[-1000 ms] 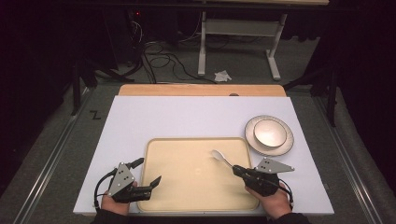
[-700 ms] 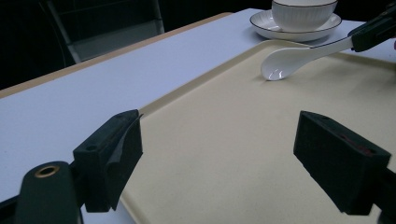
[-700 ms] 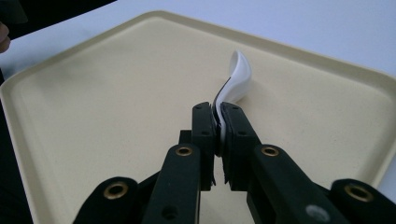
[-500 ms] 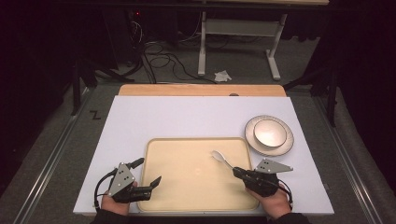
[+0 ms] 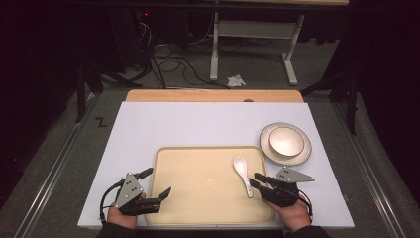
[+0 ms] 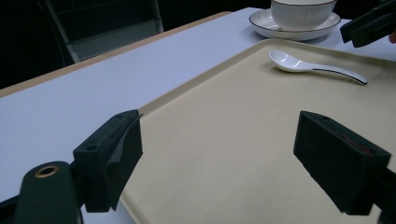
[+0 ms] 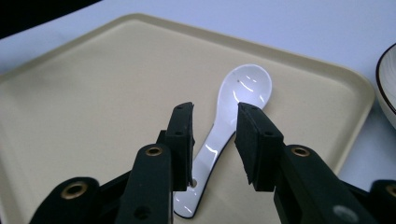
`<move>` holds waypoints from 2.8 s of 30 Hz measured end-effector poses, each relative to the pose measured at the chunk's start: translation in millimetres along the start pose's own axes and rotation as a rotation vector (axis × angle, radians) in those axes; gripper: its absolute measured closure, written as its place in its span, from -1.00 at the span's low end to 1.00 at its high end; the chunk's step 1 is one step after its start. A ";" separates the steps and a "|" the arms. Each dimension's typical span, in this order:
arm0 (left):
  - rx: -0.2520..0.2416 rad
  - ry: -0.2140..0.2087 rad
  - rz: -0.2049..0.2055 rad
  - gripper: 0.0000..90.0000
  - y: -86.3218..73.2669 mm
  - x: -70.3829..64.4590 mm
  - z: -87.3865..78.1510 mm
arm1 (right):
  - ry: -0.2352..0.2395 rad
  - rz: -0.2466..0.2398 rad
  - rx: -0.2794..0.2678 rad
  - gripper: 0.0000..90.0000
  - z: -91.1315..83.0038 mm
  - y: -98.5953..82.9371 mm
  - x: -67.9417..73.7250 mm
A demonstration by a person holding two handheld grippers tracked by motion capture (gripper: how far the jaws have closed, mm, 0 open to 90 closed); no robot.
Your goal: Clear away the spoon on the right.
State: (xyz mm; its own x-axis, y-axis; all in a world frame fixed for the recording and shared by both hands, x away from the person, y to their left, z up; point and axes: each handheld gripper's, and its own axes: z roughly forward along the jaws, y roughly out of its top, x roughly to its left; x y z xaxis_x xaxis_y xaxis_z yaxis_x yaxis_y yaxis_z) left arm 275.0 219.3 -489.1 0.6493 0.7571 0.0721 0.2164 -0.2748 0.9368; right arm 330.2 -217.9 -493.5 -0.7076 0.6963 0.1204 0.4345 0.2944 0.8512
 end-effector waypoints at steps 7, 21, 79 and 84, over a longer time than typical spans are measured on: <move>0.001 -0.002 -0.001 -0.65 -0.1 0.0 0.2 | -0.075 -0.057 0.162 1.00 5.5 -4.8 -0.3; 0.000 0.000 0.000 -0.65 0.1 -0.1 -0.4 | -0.052 -0.109 0.228 1.00 14.0 -8.1 7.8; 0.040 0.007 0.010 -0.65 -1.7 -2.1 6.1 | -0.119 0.025 -0.183 -0.99 -76.3 -17.2 -37.7; 0.036 0.010 0.007 -0.65 -1.8 -1.4 4.7 | -0.114 0.019 -0.171 -0.99 -73.2 -17.6 -36.8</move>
State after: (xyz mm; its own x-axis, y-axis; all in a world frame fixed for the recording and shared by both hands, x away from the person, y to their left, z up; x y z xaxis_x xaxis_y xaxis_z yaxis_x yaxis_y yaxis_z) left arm 277.1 215.9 -492.5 0.6434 0.7611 0.0821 0.2384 -0.3011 0.9233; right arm 307.8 -296.5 -475.5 -0.6284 0.7729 0.0874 0.3397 0.1716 0.9247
